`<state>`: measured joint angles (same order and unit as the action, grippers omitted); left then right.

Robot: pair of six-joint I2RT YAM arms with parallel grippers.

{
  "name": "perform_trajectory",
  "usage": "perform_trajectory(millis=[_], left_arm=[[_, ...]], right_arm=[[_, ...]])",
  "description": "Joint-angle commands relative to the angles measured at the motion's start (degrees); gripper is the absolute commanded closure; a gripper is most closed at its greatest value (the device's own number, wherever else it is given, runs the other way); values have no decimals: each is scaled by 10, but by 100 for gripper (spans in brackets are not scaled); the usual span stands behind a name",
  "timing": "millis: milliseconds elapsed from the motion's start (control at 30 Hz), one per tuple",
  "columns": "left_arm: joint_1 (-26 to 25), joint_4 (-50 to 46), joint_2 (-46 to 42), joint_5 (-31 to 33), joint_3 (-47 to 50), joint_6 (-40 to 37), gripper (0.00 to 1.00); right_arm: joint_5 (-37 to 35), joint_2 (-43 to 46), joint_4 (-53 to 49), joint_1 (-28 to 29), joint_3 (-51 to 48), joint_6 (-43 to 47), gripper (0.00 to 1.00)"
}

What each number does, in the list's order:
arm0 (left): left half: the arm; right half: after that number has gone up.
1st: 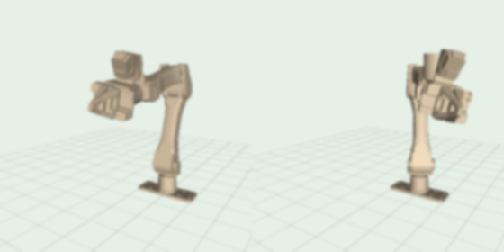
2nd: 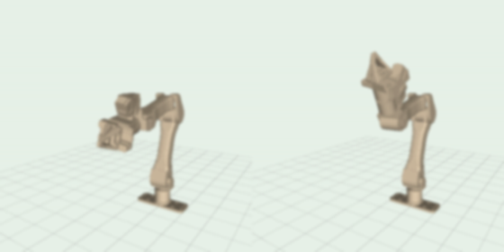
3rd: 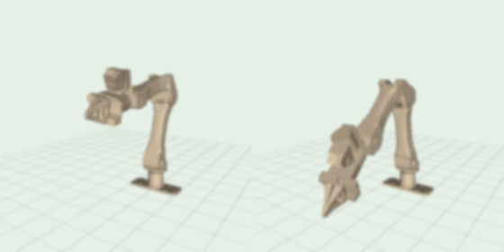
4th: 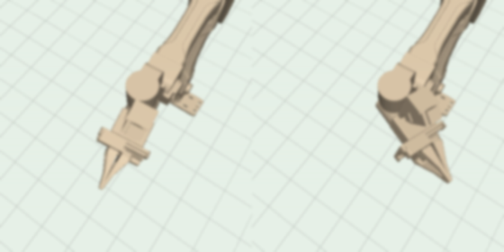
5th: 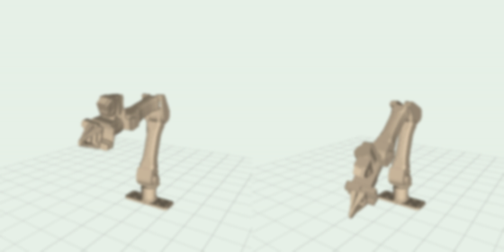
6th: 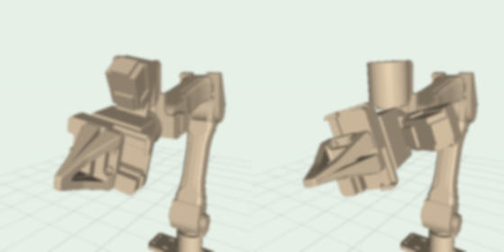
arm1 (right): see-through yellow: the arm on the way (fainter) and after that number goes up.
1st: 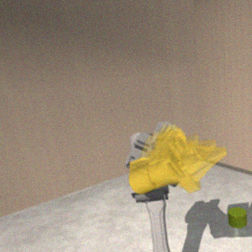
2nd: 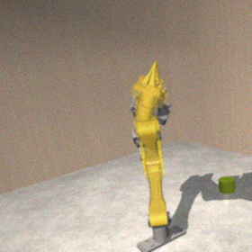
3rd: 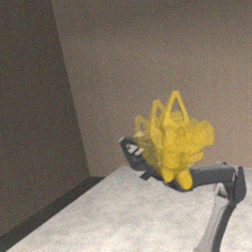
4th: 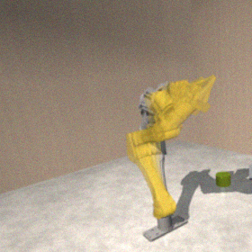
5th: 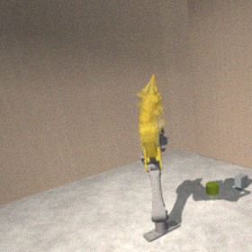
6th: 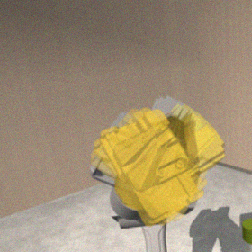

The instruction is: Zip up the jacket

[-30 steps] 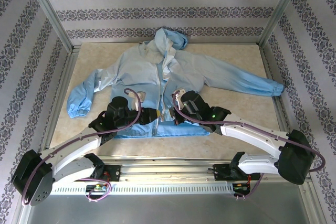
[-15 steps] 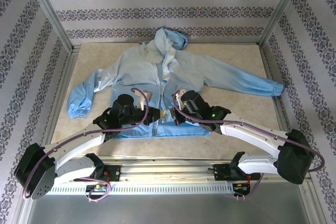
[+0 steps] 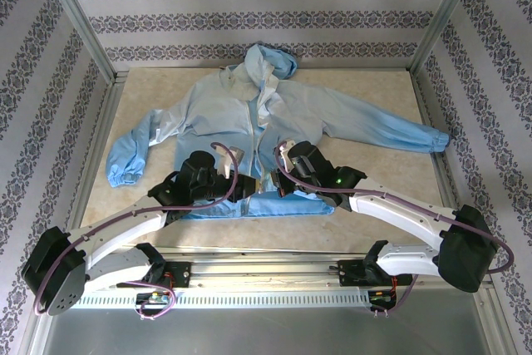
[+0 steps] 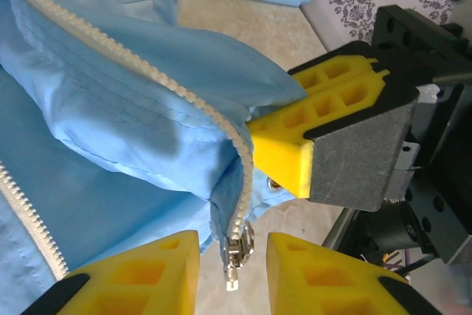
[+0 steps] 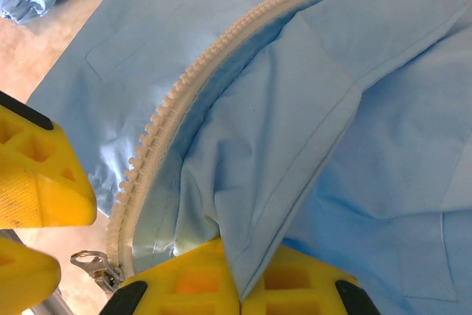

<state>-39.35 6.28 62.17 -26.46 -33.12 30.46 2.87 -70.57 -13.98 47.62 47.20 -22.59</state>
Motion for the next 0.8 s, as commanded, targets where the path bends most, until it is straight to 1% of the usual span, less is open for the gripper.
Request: perform_trajectory(millis=[0,233,300,367,433,500,533,667,767], left_arm=[[-13,-9,7,3,-25,-21,70],[-17,3,23,6,-31,-27,73],[-19,1,28,6,-34,-30,75],[-21,-1,33,6,-36,-32,80],[-24,-3,34,8,-37,-34,88],[-31,-11,32,18,-39,-39,97],[-35,-15,30,24,-40,-44,100],[-61,-65,21,61,-51,-82,100],[-92,-108,18,103,-61,-122,100]], right_arm=[[5,-5,-4,-6,18,-8,100],[7,-1,-4,-6,13,-12,100],[7,0,-5,-6,14,-12,100],[7,0,-6,-6,15,-12,100],[7,-1,-6,-6,16,-12,100],[7,-3,-7,-6,18,-12,100],[6,-4,-10,-6,20,-13,100],[11,-10,-23,-12,32,-21,100],[20,-16,-36,-19,45,-28,100]])
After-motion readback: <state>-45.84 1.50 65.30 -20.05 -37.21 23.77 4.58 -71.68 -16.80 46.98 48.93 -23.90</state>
